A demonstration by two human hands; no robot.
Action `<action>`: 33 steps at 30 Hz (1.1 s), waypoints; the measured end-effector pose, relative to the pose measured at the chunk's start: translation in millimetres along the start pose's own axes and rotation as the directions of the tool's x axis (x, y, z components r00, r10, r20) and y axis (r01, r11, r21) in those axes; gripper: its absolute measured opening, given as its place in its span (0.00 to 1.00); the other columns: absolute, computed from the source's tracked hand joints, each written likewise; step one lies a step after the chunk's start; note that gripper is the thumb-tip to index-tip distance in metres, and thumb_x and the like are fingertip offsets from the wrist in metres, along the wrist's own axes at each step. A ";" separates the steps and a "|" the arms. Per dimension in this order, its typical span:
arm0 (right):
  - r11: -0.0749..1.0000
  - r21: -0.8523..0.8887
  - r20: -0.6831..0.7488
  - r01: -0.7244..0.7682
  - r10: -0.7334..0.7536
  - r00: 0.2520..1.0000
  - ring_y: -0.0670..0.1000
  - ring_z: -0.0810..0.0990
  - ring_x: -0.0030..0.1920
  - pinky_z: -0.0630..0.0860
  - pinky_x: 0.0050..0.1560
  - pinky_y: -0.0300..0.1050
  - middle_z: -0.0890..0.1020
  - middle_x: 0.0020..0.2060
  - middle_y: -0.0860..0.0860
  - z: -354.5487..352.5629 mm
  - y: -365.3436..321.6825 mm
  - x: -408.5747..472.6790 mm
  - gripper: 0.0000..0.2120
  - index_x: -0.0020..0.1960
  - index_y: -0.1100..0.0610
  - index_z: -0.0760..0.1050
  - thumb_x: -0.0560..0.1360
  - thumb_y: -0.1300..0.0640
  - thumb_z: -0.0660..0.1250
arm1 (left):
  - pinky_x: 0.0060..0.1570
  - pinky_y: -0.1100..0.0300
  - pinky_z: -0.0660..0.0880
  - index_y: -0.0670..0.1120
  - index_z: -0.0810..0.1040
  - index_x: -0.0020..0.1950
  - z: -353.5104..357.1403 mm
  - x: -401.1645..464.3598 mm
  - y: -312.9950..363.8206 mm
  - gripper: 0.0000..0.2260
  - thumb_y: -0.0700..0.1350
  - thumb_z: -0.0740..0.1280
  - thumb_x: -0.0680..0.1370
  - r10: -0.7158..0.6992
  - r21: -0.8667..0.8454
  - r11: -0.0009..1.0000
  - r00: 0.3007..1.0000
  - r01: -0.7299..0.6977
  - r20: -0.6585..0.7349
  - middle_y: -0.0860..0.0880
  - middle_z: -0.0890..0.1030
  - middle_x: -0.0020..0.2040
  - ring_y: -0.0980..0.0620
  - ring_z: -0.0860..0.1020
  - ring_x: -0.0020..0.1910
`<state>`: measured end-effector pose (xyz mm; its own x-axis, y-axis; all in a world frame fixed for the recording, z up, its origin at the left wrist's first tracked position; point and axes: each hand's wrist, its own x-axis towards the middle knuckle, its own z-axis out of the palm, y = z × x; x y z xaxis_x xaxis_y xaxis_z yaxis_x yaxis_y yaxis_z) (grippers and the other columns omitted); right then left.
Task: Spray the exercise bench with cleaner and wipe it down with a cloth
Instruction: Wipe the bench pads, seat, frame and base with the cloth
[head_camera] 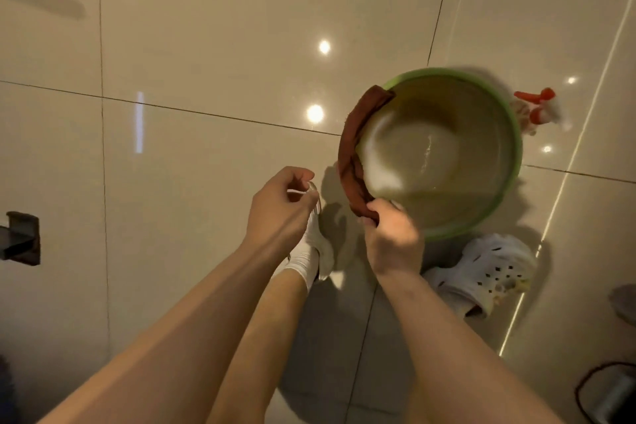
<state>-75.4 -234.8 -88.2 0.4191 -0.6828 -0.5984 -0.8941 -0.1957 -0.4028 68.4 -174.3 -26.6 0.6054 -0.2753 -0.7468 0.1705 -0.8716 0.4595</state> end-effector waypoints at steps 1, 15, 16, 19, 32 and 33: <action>1.000 0.007 -0.006 0.006 -0.006 1.000 0.62 0.79 0.47 0.74 0.47 0.51 0.82 0.44 0.58 -6.9 -2.2 -3.0 0.08 0.51 0.60 0.81 0.73 0.62 0.69 | 0.41 0.69 0.72 0.53 0.77 0.50 -5.1 -2.0 -0.2 0.07 0.40 0.66 0.78 -0.002 0.008 1.000 1.000 0.002 0.018 0.59 0.77 0.43 0.62 0.76 0.44; 0.849 0.520 0.088 -0.096 0.059 0.994 0.46 0.80 0.49 0.77 0.43 0.35 0.81 0.45 0.45 -261.1 -197.5 -139.1 0.05 0.51 0.46 0.75 0.78 0.54 0.68 | 0.58 0.63 0.74 0.59 0.72 0.62 -162.9 -168.9 146.2 0.26 0.50 0.78 0.67 0.423 0.033 0.884 0.826 -0.467 0.372 0.62 0.75 0.59 0.64 0.75 0.56; 0.837 0.540 0.111 -0.087 0.032 0.993 0.44 0.79 0.48 0.76 0.40 0.33 0.81 0.45 0.45 -283.0 -213.4 -152.8 0.06 0.50 0.45 0.75 0.78 0.55 0.68 | 0.56 0.63 0.75 0.59 0.73 0.62 -174.7 -183.8 155.1 0.27 0.49 0.79 0.66 0.449 -0.022 0.881 0.821 -0.472 0.354 0.63 0.77 0.56 0.63 0.76 0.54; 0.762 0.644 0.196 -0.067 -0.080 0.977 0.43 0.78 0.47 0.74 0.35 0.28 0.80 0.46 0.46 -345.5 -256.4 -193.6 0.11 0.52 0.48 0.76 0.75 0.63 0.69 | 0.49 0.65 0.77 0.63 0.74 0.53 -211.5 -228.7 184.3 0.23 0.44 0.79 0.67 0.515 -0.188 0.856 0.830 -0.482 0.215 0.63 0.79 0.46 0.58 0.79 0.47; 0.643 0.551 -0.019 0.532 -0.627 0.779 0.44 0.82 0.38 0.79 0.43 0.38 0.82 0.40 0.50 -483.9 -378.5 -316.8 0.20 0.58 0.50 0.78 0.72 0.70 0.70 | 0.48 0.63 0.79 0.54 0.79 0.49 -353.2 -408.7 270.2 0.10 0.54 0.73 0.71 0.651 -0.242 0.627 0.668 -0.741 -0.359 0.59 0.81 0.46 0.63 0.79 0.47; 0.616 0.534 -0.033 0.580 -0.670 0.742 0.44 0.82 0.38 0.79 0.44 0.39 0.81 0.38 0.49 -494.3 -389.2 -323.9 0.22 0.59 0.49 0.76 0.72 0.70 0.70 | 0.47 0.64 0.79 0.54 0.79 0.49 -364.9 -420.6 278.6 0.11 0.56 0.74 0.70 0.665 -0.223 0.607 0.641 -0.763 -0.383 0.59 0.81 0.46 0.63 0.78 0.47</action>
<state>58.8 -285.4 604.7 0.9045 -0.3988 -0.1512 -0.2231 -0.1403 -0.9646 145.0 -153.4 591.0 0.7989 -0.6013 0.0111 -0.1854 -0.2287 0.9557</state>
